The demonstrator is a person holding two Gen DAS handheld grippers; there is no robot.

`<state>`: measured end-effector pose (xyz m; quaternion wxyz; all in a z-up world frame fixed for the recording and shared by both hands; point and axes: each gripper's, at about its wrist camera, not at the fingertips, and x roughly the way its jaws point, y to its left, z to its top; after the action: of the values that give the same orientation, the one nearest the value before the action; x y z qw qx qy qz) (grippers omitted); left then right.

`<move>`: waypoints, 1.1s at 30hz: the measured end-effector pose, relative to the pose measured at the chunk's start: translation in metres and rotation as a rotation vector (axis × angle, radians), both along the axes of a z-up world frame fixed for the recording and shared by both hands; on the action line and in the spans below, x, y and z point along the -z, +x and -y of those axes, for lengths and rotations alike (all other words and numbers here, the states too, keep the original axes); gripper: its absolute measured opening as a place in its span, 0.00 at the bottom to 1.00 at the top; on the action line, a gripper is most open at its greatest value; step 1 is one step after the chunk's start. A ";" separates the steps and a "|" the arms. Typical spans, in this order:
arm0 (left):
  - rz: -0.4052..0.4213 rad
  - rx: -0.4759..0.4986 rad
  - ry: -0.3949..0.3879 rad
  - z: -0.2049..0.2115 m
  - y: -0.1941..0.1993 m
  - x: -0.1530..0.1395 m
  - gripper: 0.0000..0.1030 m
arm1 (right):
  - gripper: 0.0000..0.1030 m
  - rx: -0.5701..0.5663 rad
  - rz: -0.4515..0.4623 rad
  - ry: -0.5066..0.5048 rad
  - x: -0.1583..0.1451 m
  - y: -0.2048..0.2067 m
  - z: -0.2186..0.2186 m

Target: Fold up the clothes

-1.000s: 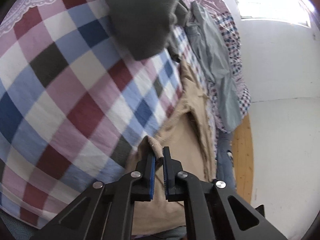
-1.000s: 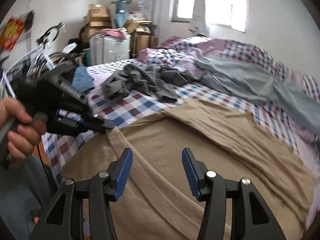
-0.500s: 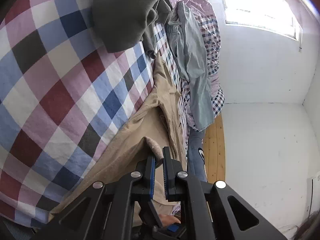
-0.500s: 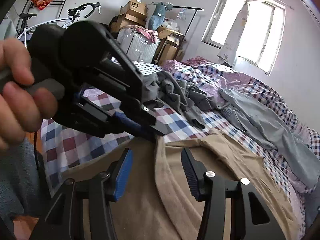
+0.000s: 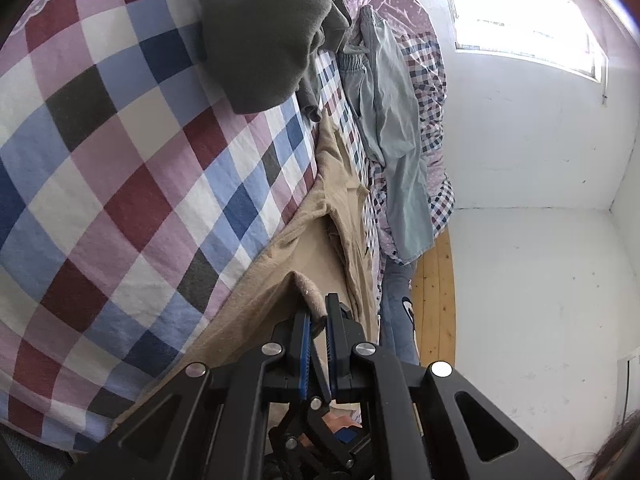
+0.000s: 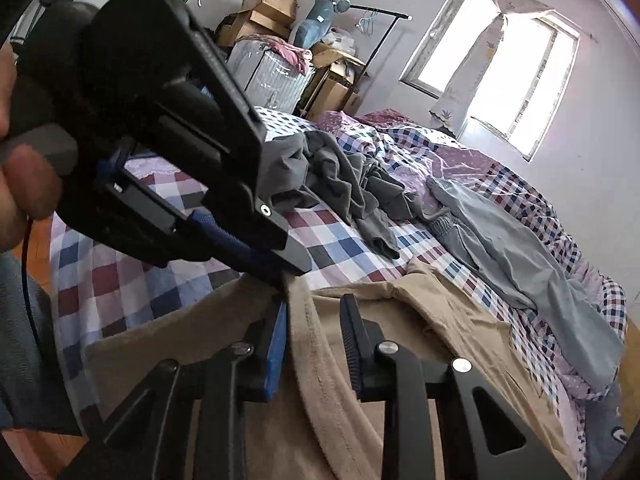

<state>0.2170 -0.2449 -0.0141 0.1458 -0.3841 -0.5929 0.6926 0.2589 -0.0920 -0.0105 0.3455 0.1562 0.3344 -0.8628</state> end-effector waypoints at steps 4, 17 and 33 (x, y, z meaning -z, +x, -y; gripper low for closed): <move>-0.019 0.002 0.024 0.001 0.002 0.000 0.05 | 0.23 -0.001 0.007 0.014 0.004 -0.002 0.001; -0.032 -0.036 0.072 0.007 0.006 0.000 0.67 | 0.02 0.016 0.114 -0.081 -0.010 -0.019 -0.010; 0.017 -0.003 0.101 0.004 0.007 0.008 0.63 | 0.02 -0.067 0.020 0.002 -0.002 0.010 -0.005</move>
<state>0.2240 -0.2486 -0.0218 0.1590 -0.3815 -0.6288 0.6586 0.2691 -0.0872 -0.0083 0.3771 0.1538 0.3370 -0.8488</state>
